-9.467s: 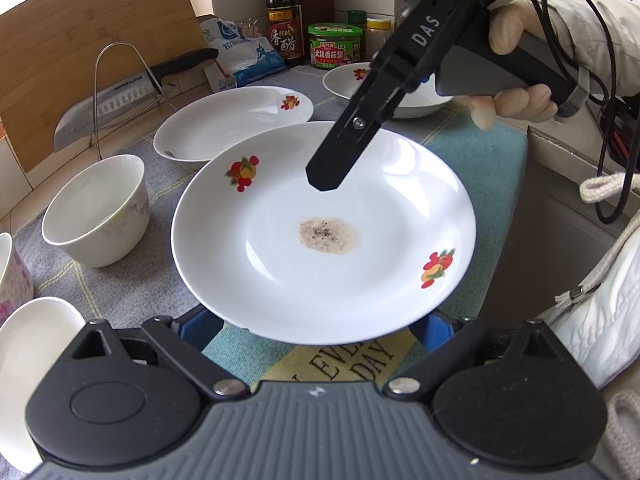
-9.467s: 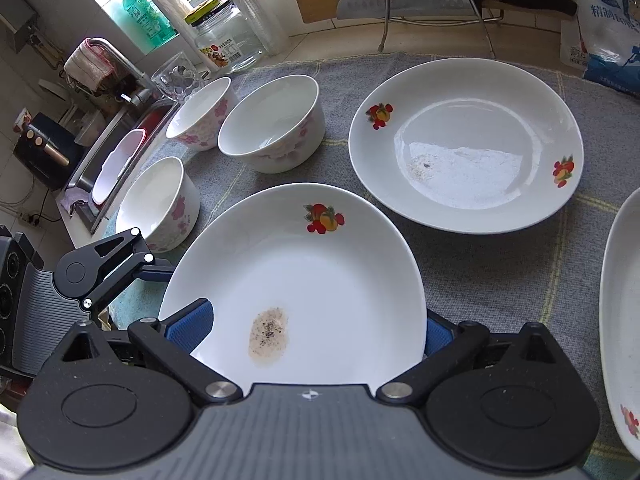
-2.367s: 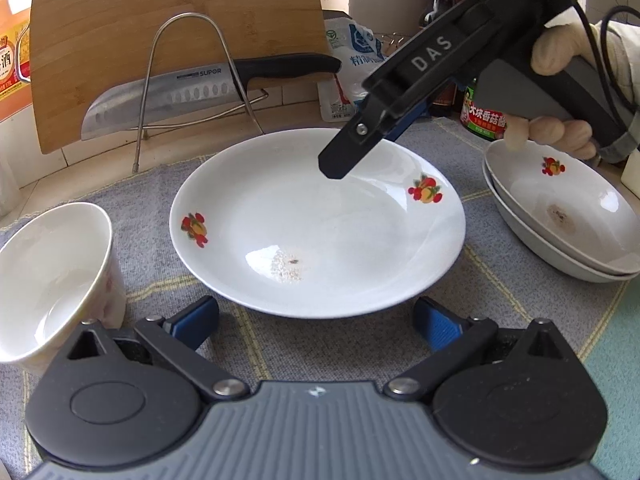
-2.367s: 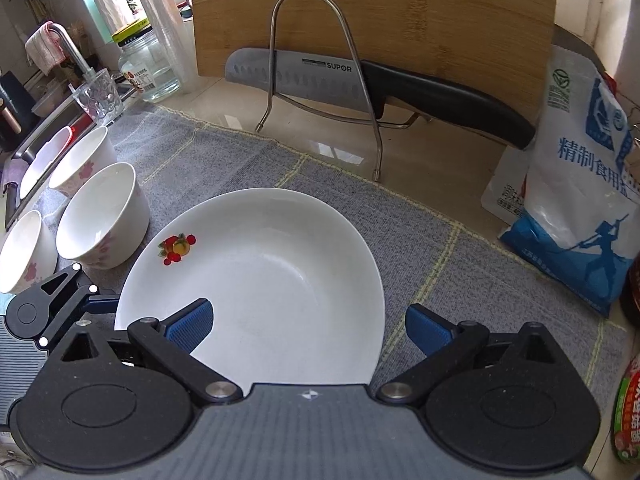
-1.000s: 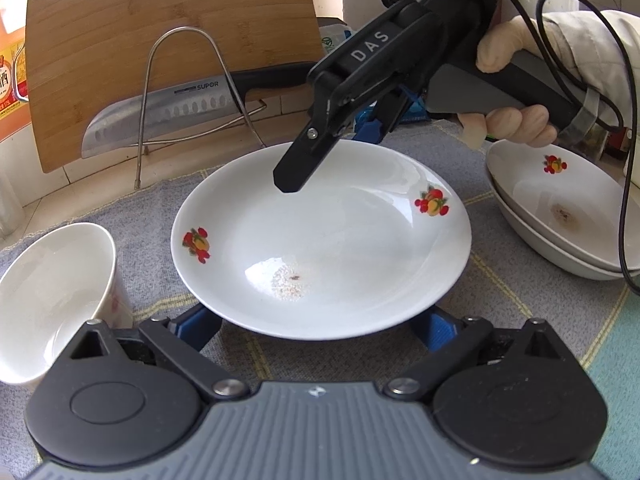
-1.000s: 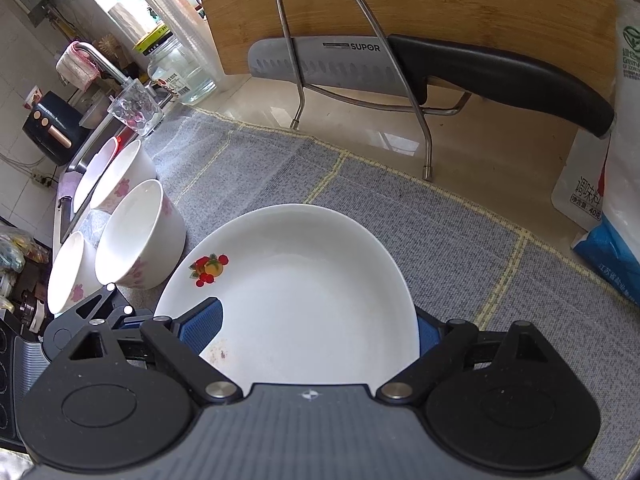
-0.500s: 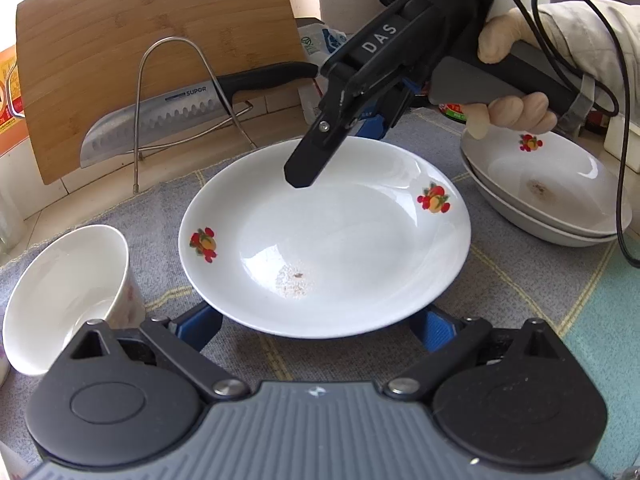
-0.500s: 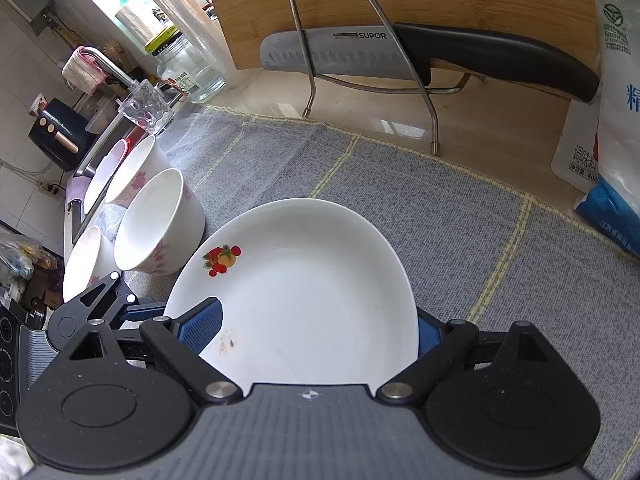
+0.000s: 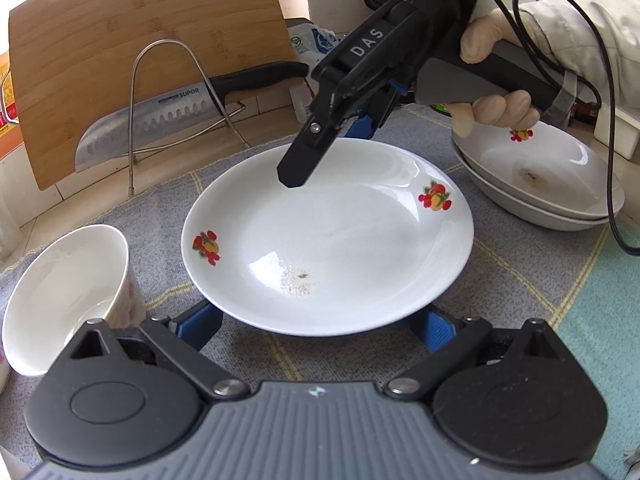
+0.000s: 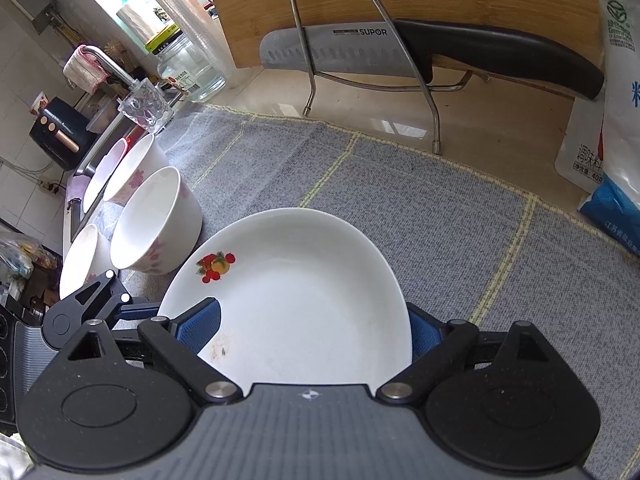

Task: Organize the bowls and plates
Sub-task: 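Lift the plate with the right gripper and carry it toward the plate stack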

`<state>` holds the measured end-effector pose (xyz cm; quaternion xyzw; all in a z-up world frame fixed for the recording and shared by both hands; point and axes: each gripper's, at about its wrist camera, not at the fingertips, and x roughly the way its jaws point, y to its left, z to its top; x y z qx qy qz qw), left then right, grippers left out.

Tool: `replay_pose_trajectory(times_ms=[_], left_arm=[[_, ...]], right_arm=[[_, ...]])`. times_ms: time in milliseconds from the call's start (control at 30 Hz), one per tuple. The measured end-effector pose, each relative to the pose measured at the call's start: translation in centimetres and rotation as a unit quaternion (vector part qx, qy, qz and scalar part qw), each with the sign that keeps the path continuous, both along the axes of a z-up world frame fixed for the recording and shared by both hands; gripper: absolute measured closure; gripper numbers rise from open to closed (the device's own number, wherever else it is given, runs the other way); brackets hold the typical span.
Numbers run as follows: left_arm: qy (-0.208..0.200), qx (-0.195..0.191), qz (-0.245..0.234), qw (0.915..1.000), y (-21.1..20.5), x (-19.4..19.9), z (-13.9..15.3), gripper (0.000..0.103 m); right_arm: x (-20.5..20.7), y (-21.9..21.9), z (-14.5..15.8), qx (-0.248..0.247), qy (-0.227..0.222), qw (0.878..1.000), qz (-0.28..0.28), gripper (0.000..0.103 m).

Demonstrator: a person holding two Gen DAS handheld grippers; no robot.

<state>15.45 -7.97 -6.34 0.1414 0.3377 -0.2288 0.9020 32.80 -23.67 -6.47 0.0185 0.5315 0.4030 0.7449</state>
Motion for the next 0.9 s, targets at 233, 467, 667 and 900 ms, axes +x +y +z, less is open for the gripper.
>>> replay_pose_trajectory(times_ms=[233,467,667,900], left_arm=[[0.001,-0.002,-0.001,1.0000,0.1,-0.2,0.1,0.004],[0.006,-0.006,-0.008,0.9999,0.1,-0.6,0.8,0.004],[0.011,-0.002,-0.023,0.9997,0.0,-1.2,2.5,0.004],[0.016,-0.008,-0.049,0.9987,-0.6,-2.0,4.2,0.004]], right_arm=[[-0.2,0.3,0.1,0.008,0.009,1.000,0.000,0.004],[-1.0,0.0,0.9,0.011,0.006,1.000,-0.004,0.004],[-2.4,-0.3,2.2,0.013,-0.004,1.000,-0.007,0.004],[-4.6,-1.9,3.7,0.015,-0.018,0.999,-0.026,0.004]])
